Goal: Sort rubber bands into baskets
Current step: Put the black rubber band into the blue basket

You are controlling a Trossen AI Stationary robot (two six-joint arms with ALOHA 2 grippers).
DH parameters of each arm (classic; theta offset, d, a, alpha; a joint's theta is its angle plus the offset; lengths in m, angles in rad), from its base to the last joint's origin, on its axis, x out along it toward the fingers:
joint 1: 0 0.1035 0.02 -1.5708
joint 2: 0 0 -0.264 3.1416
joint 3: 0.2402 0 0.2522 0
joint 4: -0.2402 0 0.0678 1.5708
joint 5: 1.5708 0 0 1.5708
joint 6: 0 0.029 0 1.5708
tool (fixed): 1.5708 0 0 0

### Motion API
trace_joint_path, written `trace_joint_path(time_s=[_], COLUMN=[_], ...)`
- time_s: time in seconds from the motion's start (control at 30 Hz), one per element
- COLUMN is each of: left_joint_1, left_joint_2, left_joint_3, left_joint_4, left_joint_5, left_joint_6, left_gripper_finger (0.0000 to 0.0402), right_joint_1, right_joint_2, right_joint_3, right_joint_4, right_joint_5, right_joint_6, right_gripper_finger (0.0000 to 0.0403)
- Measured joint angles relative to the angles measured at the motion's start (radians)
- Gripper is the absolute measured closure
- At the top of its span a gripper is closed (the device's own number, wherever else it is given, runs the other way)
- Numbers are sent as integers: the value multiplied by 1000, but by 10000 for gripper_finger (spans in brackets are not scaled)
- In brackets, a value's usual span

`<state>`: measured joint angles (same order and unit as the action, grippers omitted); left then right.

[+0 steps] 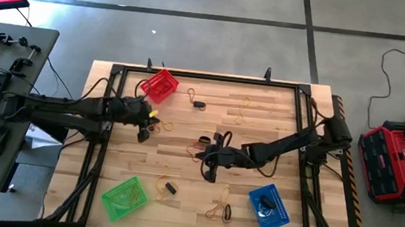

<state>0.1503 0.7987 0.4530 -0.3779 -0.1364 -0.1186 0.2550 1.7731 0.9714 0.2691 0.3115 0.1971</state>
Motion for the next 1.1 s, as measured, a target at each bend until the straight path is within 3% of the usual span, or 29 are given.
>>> trace_joint_path(time_s=[0.17,0.43,0.67,0.83,1.1], left_joint_1=[-38,-50,-44,-24,-23], left_joint_2=[25,135,259,313,368], left_joint_3=[0,0,0,0,0], left_joint_4=[-67,-71,-86,-134,-152], left_joint_5=[-81,-165,-263,-236,-252], left_joint_6=[-134,-197,-406,-514,-536], left_gripper_finger=[372,325,299,295,295], right_joint_1=[0,0,0,0,0], right_joint_2=[28,28,28,28,28], right_joint_3=[0,0,0,0,0], right_joint_4=[5,32,35,35,45], right_joint_5=[0,0,0,0,0], right_joint_6=[48,12,11,11,12], right_gripper_finger=[392,392,392,392,392])
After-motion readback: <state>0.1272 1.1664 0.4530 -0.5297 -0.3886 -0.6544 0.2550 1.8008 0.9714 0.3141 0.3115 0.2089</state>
